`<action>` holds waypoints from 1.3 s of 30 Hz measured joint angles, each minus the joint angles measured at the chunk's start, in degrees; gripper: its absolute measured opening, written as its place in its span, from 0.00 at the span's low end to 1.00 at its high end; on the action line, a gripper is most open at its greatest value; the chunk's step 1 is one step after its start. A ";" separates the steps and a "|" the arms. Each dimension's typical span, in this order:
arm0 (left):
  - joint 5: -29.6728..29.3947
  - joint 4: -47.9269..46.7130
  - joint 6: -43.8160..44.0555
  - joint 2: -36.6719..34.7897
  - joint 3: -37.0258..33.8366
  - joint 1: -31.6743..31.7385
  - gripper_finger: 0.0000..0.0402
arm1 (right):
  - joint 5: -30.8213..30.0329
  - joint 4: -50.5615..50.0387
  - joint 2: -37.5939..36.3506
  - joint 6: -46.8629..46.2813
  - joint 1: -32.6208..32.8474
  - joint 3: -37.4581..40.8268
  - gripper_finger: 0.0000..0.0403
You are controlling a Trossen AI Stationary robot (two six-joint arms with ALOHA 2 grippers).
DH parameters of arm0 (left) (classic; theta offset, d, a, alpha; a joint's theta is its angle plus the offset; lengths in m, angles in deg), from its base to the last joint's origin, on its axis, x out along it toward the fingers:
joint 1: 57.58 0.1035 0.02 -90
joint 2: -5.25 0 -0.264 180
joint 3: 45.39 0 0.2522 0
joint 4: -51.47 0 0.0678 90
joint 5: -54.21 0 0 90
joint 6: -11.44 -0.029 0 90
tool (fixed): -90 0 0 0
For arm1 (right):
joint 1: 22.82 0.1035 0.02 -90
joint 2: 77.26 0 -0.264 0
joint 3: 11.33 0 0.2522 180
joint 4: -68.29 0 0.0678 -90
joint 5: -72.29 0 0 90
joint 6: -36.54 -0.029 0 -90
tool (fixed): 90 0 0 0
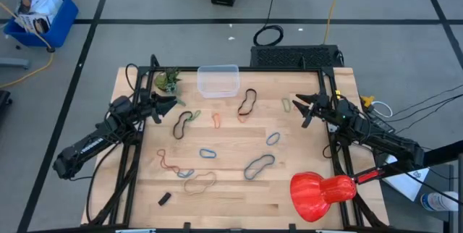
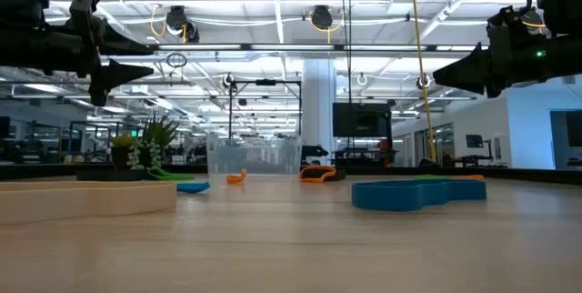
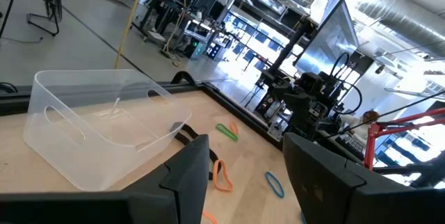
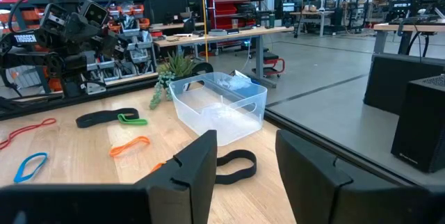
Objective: Pick and place rubber bands into bin
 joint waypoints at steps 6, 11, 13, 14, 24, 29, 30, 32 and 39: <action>0.00 -0.01 0.00 0.01 -0.01 0.00 0.48 | 0.00 0.01 0.00 0.00 0.00 0.01 0.35; 0.00 0.00 0.00 0.01 -0.02 -0.01 0.48 | -0.07 1.20 0.00 -0.61 -0.01 0.01 0.35; -0.01 -0.01 0.00 0.02 -0.02 -0.01 0.48 | -0.07 1.68 -0.02 -2.09 0.00 0.00 0.35; 0.01 -0.01 0.00 0.02 -0.02 0.00 0.48 | -0.08 1.65 0.00 -2.74 0.00 0.01 0.35; 0.01 0.00 0.00 0.01 -0.02 -0.01 0.48 | -0.07 2.01 0.02 -3.02 0.00 0.00 0.35; 0.01 0.00 0.00 0.01 -0.02 -0.01 0.48 | -4.86 2.16 0.04 -4.24 0.00 0.01 0.35; 0.01 -0.01 0.00 0.01 -0.01 -0.01 0.48 | -6.41 2.15 0.04 -5.10 0.00 0.02 0.35; 0.01 -0.01 0.00 0.02 -0.02 -0.01 0.48 | -9.23 2.15 0.04 -6.10 0.00 0.02 0.35; -0.01 -0.01 0.00 0.02 -0.01 -0.01 0.48 | -10.62 2.25 0.04 -6.20 0.00 0.02 0.35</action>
